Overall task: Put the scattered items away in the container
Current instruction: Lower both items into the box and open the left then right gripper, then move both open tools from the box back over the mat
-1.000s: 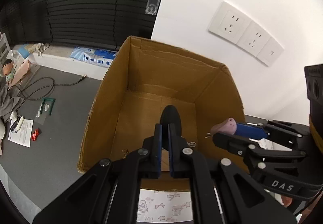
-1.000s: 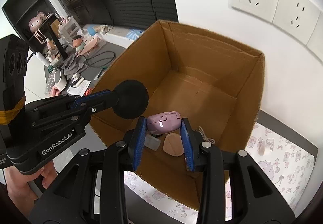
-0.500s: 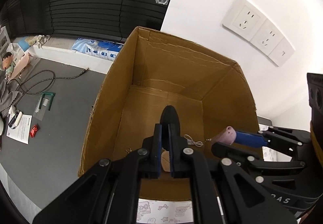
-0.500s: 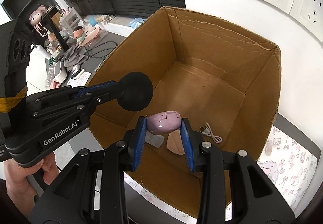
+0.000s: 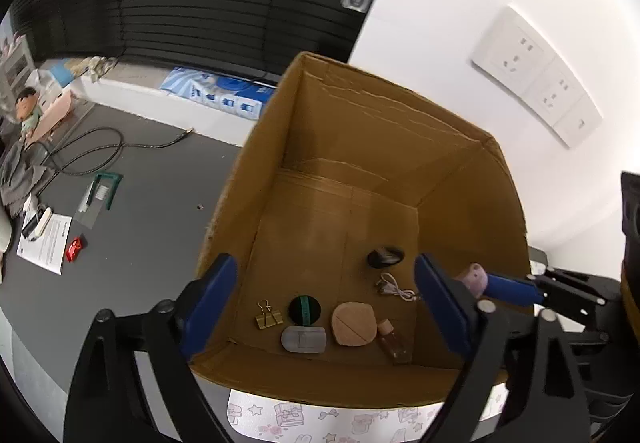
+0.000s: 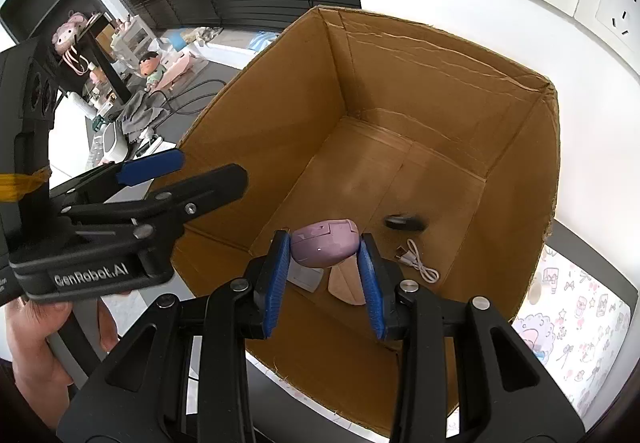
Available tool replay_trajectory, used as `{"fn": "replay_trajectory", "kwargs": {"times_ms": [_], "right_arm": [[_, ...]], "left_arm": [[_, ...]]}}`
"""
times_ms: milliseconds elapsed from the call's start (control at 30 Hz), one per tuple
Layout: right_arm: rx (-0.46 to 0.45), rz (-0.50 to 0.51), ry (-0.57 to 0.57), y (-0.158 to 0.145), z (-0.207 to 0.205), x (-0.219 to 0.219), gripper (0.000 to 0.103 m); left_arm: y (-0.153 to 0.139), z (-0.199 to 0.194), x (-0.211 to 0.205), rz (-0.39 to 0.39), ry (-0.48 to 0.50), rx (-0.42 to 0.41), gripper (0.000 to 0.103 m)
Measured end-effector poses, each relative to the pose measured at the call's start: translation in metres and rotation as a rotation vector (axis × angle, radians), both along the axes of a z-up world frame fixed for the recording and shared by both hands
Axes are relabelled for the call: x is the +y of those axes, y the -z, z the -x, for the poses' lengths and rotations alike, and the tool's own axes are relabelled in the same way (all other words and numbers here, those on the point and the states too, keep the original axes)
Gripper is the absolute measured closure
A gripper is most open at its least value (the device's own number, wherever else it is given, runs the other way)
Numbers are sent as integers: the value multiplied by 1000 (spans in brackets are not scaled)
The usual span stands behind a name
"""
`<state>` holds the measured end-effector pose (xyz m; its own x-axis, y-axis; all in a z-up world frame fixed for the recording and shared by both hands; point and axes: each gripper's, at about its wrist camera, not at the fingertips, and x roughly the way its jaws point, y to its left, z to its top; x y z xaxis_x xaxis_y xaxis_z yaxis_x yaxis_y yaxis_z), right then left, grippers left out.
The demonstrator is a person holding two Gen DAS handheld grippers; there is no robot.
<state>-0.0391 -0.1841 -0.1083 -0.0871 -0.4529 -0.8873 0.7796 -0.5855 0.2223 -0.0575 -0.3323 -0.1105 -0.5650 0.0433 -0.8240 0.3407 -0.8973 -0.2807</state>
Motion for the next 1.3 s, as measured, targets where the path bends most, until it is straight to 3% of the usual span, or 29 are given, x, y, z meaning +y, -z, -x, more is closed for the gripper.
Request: {"fn": "replay_trajectory", "kwargs": {"times_ms": [67,133,200,500,1300], "right_arm": [[6,0,6,-1,0,1,66],[12,-3,15,-2,1,2,55],[26,0,30,-4,2,5,34],[59,30,91,-13,9,22,0],[165,46,247,-48,23,94,0]], "left_arm": [[0,-2,-4,-9,-16,4,9],[-1,-4,-8,-9,-28,7,7],[-1,-5,-10,-18,-32,14,7],[-3,-2,-1,1,-12,13,6],[-31,9,59,24,85,57,5]]}}
